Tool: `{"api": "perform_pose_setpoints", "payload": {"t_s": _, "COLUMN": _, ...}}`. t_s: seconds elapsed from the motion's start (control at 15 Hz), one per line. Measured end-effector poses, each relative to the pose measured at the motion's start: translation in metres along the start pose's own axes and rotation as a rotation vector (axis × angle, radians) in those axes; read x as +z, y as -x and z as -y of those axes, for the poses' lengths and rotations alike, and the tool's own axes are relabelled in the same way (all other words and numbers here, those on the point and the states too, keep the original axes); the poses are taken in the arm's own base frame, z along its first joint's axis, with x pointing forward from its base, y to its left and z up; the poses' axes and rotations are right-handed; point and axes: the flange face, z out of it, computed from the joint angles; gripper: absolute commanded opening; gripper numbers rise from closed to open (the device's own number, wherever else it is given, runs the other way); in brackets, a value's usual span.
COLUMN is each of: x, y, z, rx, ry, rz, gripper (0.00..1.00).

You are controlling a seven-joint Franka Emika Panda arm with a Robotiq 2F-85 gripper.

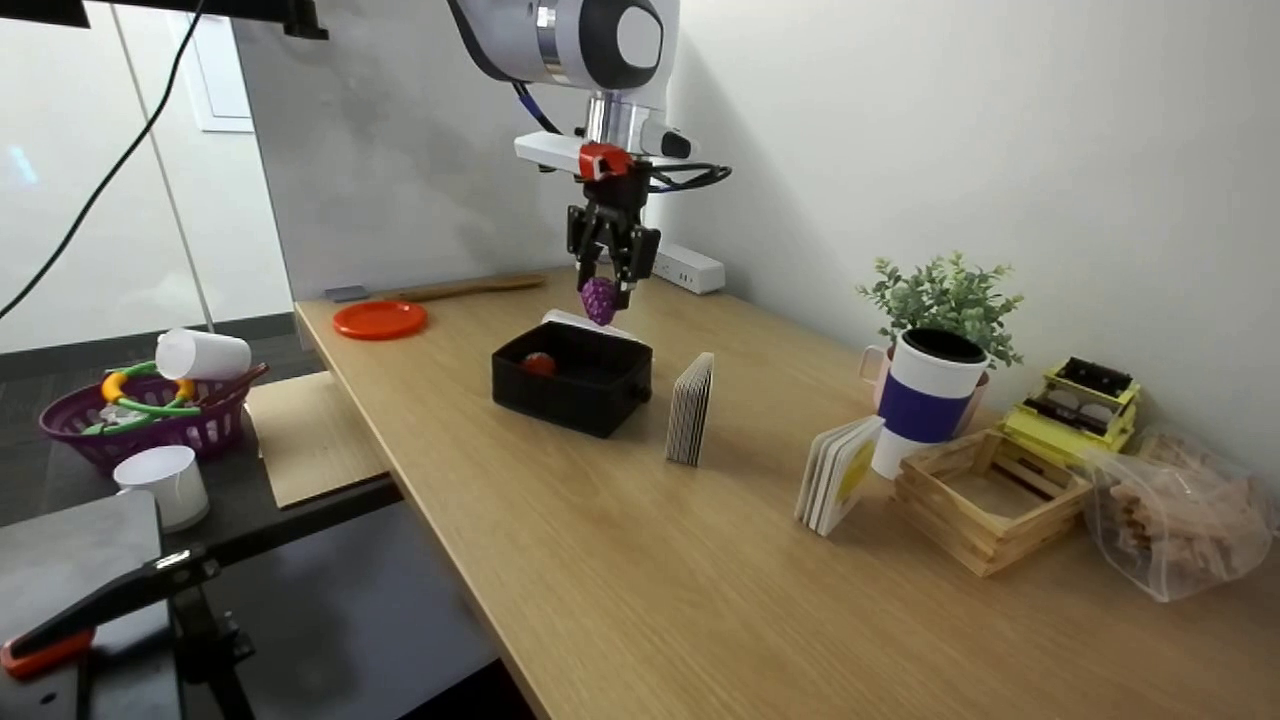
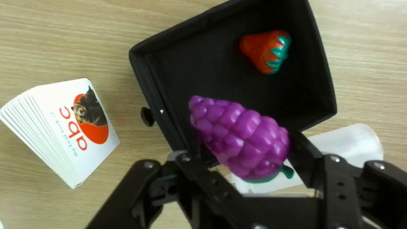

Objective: Take the fruits out of the box and place them on the table

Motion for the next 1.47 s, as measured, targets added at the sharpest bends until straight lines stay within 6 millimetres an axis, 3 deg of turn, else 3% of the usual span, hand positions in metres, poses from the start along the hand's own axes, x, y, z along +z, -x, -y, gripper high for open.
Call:
{"api": "perform_pose_setpoints", "payload": {"t_s": 0.27, "x": -0.009, "y": 0.01, "z": -0.016, "rx": 0.047, "ry": -0.002, "rz": -0.033, "gripper": 0.45}}
{"api": "perform_pose_setpoints", "payload": {"t_s": 0.47, "x": 0.0, "y": 0.02, "z": -0.033, "rx": 0.086, "ry": -0.012, "rz": -0.049, "gripper": 0.45}}
{"api": "perform_pose_setpoints", "payload": {"t_s": 1.2, "x": 0.075, "y": 0.071, "z": -0.115, "rx": 0.336, "ry": -0.152, "rz": -0.051, "gripper": 0.45}}
{"api": "perform_pose_setpoints", "payload": {"t_s": 1.47, "x": 0.092, "y": 0.089, "z": -0.135, "rx": 0.396, "ry": -0.185, "rz": -0.054, "gripper": 0.45}}
